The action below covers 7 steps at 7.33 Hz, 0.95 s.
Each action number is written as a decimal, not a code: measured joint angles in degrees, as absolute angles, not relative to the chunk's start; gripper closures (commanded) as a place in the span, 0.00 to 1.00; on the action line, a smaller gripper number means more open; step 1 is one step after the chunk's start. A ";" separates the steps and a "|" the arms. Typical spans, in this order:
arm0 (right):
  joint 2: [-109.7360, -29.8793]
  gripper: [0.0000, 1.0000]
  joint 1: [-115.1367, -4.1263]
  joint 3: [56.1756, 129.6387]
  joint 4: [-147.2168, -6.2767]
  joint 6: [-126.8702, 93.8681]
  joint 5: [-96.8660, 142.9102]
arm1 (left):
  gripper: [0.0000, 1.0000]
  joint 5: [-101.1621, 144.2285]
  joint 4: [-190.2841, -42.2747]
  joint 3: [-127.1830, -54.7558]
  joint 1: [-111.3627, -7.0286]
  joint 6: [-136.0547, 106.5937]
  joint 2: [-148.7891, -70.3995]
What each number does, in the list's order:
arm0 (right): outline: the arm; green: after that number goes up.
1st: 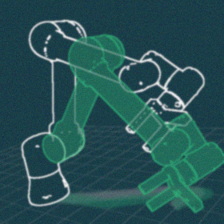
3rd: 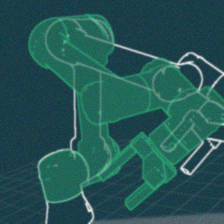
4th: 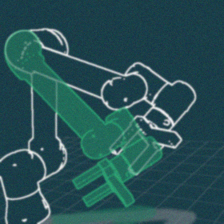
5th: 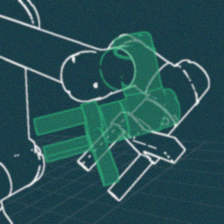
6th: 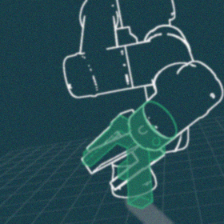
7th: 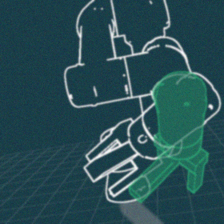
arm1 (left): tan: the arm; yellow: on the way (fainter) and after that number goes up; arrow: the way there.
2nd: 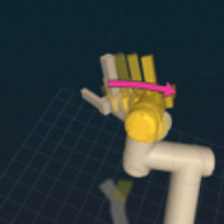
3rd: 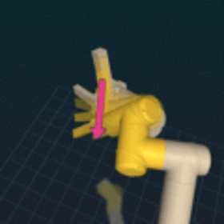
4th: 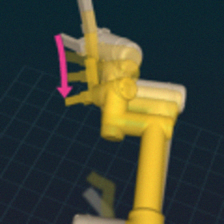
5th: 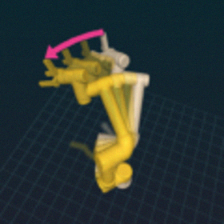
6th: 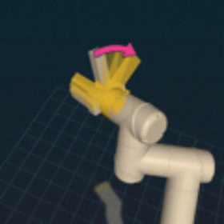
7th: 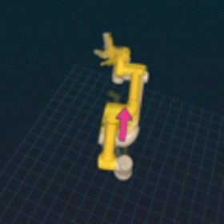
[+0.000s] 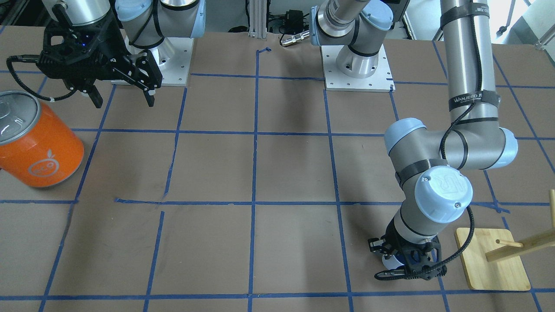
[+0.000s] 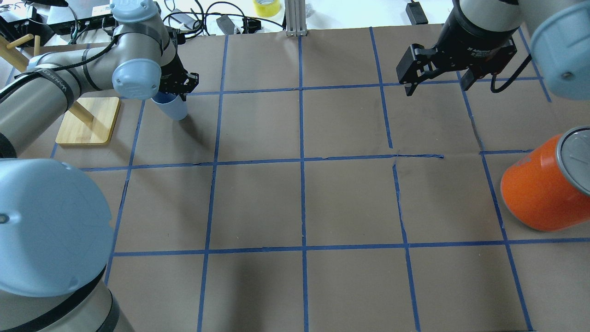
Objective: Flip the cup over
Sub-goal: 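Rotate the cup upright with the left gripper and set it down, then open the left gripper and raise it away from the cup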
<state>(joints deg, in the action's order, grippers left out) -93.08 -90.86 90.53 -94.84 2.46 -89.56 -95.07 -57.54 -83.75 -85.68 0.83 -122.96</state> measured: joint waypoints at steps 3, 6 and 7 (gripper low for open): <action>-93.05 0.00 -90.88 90.58 -95.05 2.46 -89.56 | 0.00 -95.18 -60.02 -83.70 -85.68 0.68 -122.50; -93.02 0.00 -90.88 90.58 -95.06 2.46 -89.56 | 0.00 -95.10 -71.15 -81.51 -85.87 0.62 -116.45; -93.05 0.00 -90.87 90.59 -95.04 2.46 -89.56 | 0.00 -95.11 -78.14 -79.28 -85.94 0.77 -113.30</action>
<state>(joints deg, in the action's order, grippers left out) -93.05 -90.87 90.59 -95.04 2.46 -89.56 -95.11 -78.14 -79.28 -85.94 0.77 -113.30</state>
